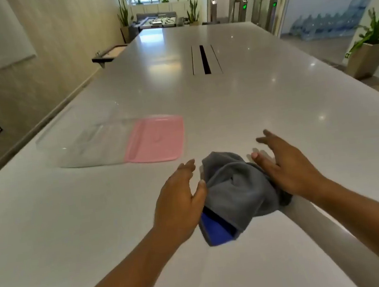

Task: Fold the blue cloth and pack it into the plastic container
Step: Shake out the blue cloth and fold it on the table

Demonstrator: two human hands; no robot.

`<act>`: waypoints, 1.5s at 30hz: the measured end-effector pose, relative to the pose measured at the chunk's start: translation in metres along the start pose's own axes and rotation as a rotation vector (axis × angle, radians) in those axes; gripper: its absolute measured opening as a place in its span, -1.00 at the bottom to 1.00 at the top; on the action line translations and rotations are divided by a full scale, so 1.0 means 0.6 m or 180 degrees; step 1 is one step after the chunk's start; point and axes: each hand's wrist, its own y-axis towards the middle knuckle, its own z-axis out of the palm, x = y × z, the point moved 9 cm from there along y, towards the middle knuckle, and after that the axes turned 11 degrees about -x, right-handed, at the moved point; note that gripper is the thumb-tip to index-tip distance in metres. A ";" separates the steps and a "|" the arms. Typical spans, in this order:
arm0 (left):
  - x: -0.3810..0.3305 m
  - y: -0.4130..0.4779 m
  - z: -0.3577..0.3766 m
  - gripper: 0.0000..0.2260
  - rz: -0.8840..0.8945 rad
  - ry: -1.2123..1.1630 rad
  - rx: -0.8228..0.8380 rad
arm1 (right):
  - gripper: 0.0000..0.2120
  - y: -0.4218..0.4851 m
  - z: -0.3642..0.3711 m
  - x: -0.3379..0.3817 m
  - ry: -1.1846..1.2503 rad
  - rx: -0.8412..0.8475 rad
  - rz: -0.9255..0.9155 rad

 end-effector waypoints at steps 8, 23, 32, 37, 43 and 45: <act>0.006 -0.022 0.009 -0.63 0.0210 0.0130 0.0059 | -0.32 -0.053 0.044 -0.039 0.0242 0.0196 0.0155; -0.043 -0.045 0.027 -0.34 0.1053 -0.0037 0.0850 | 0.07 -0.068 0.039 -0.034 0.0930 0.1772 -0.0153; -0.043 -0.025 -0.023 -0.82 0.0577 -0.0877 0.0116 | -0.55 -0.063 -0.010 -0.019 0.0726 0.0346 -0.0398; -0.077 0.026 -0.085 -0.88 0.0370 -0.1249 -0.0348 | -0.65 -0.036 -0.084 -0.006 0.0673 -0.0438 -0.0331; -0.134 0.073 -0.121 -0.57 0.0794 -0.0510 -0.0337 | -0.73 0.017 -0.198 0.065 0.0993 -0.1033 -0.0593; -0.168 0.088 -0.142 -0.54 0.1135 -0.0272 -0.0629 | -0.79 0.036 -0.230 0.085 0.0945 -0.1043 -0.0690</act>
